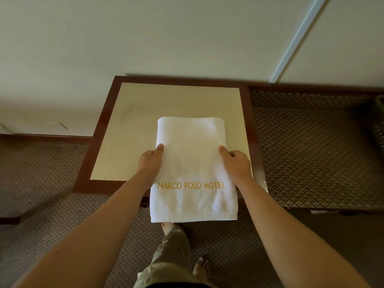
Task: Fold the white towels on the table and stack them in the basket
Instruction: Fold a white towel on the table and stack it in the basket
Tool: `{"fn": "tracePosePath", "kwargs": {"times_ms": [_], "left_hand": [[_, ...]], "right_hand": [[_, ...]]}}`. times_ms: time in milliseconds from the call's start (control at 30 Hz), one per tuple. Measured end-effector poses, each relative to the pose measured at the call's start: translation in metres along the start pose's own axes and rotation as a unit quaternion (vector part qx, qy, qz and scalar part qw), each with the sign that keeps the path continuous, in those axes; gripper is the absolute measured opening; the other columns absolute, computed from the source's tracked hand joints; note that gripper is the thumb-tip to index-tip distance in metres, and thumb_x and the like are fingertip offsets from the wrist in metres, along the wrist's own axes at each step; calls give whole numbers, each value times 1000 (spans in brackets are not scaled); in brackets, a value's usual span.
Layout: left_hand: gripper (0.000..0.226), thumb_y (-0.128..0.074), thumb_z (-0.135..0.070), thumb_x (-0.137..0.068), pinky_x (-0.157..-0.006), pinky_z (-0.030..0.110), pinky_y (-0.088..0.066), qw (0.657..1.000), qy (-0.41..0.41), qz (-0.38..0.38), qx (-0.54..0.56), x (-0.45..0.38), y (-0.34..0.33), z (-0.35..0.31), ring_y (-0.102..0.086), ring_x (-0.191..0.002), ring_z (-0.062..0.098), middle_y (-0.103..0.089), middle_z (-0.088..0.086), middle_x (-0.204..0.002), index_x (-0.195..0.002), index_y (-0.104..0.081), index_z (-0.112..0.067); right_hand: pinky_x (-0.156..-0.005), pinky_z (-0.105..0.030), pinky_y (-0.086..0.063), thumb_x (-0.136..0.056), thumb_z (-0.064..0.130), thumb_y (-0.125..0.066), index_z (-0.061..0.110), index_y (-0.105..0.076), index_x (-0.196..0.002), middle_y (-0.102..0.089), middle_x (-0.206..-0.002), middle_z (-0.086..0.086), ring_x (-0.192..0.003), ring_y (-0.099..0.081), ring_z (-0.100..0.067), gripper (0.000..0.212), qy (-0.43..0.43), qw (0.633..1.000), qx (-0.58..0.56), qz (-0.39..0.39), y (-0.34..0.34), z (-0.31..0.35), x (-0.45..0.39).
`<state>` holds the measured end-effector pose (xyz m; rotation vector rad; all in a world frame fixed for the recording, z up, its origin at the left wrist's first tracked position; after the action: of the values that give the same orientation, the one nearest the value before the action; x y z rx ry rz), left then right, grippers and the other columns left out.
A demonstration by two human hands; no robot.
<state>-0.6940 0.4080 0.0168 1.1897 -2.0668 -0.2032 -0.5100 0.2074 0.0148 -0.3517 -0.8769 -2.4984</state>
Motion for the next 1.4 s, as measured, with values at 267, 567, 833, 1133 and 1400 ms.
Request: {"fn": "tracePosePath", "kwargs": {"times_ms": [267,567,833,1133,1400], "left_hand": [[45,-58,-54,-97,-75,37,-45,996,-68,-33,-54,-29,-12,-2,-61,-95,28,-63,5,-105,-111,-53,-11],[57,-45,-67,-97,-72,37,-42,995,-34,-25,-95,-60,-6,-25,-59,-88,27,-63,4,-92,-93,-60,-13],[69,-58,-68,-91,-86,39,-43,993,-42,-36,-109,-108,-21,-68,-58,-110,35,-62,13,-118,-121,-55,-6],[65,-59,-52,-96,-98,43,-43,987,-126,-48,-92,-115,-4,-93,-54,-121,33,-53,9,-138,-146,-35,-19],[44,-66,-57,-91,-76,34,-43,985,-32,82,-150,-58,-3,-39,-59,-93,23,-61,-2,-109,-115,-45,-27]], "right_hand": [[-62,-35,-51,-91,63,-63,15,-57,-101,-65,-91,3,-78,-64,-17,50,17,999,43,-20,-13,8,-20],[-68,-34,-45,-93,76,-43,15,-59,-108,-63,-97,2,-84,-60,-18,64,-36,998,60,-5,-21,12,-39],[-66,-35,-45,-93,67,-56,13,-53,-115,-62,-99,2,-85,-63,-23,58,-30,997,49,-49,-36,47,-82],[-76,-37,-49,-91,77,-46,10,-56,-117,-66,-111,-9,-99,-65,-34,73,-84,985,146,-22,-25,63,-99],[-72,-37,-63,-67,60,-89,11,-72,-84,-75,-80,-4,-72,-72,-20,54,-163,984,0,76,-22,52,-58]]}}
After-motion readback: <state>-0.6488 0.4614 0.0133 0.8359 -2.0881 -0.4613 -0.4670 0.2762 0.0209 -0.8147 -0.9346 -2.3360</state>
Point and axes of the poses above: each hand's wrist, its own x-axis away from the middle knuckle, its own y-axis out of the back of the hand, z = x × y, the point moved 3 cm from there along -x, towards the middle knuckle
